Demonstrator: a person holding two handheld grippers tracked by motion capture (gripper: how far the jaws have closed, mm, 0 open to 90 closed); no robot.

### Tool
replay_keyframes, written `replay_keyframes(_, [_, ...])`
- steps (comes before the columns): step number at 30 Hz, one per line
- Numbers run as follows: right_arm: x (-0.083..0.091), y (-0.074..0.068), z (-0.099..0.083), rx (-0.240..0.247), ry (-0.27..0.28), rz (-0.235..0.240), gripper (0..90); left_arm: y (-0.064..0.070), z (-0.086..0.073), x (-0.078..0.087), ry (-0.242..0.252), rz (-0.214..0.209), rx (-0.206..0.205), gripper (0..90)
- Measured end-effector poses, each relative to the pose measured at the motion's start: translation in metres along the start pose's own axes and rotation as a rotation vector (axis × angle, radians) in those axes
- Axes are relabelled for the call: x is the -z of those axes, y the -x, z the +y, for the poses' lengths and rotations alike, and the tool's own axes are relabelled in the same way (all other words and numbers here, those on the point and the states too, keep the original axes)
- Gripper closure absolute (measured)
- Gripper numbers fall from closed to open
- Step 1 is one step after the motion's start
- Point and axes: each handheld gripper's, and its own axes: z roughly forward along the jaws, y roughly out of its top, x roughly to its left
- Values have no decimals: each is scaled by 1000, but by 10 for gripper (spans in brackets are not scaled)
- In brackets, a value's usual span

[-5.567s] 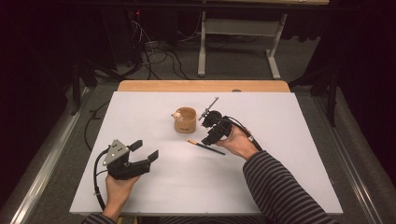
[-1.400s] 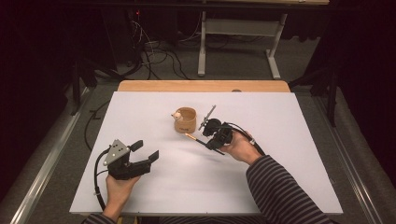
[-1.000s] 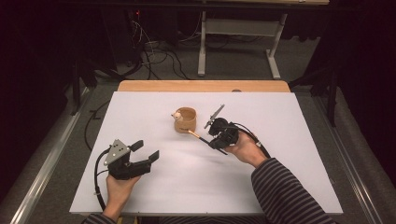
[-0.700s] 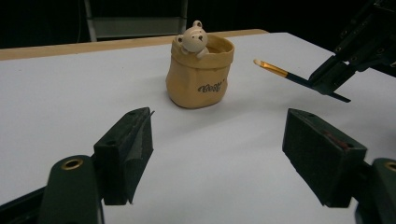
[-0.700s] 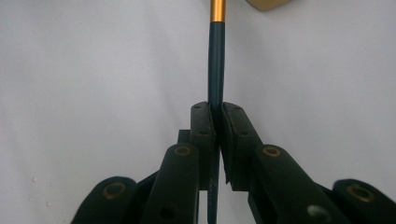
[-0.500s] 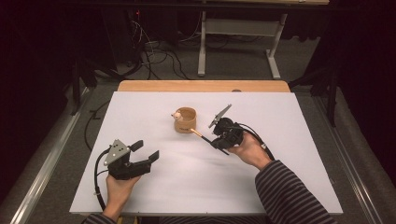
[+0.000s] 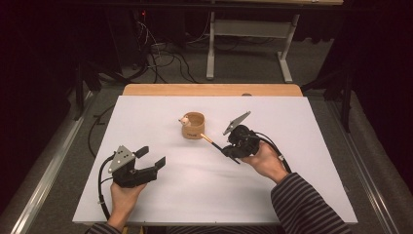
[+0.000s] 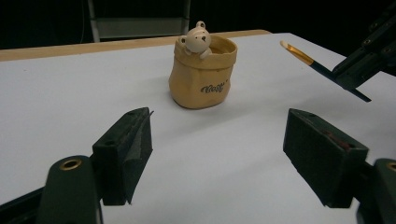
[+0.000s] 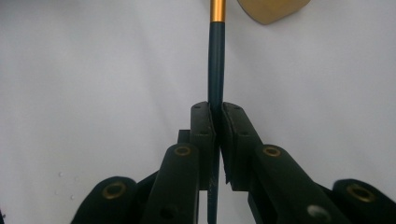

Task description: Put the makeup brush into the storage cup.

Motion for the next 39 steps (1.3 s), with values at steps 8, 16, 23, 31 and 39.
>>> replay_keyframes(8, [7, -2, -9, -9, 36, -3, 861, 0, 0, 0, -5, 1, 1, 244])
replay_keyframes(16, [11, -2, -18, -24, 79, 1, 861, -1, 0, 0, -5, 2, 2, 247])
replay_keyframes(23, [17, -3, -26, -37, 105, -1, 861, 0, 0, -1, -10, 1, -1, 249])
replay_keyframes(31, [21, -10, -32, -34, 142, -7, 860, 0, 0, 0, -11, -2, -4, 255])
replay_keyframes(39, [29, -11, -44, -50, 193, -1, 861, 1, 0, -1, -12, -2, -5, 257])
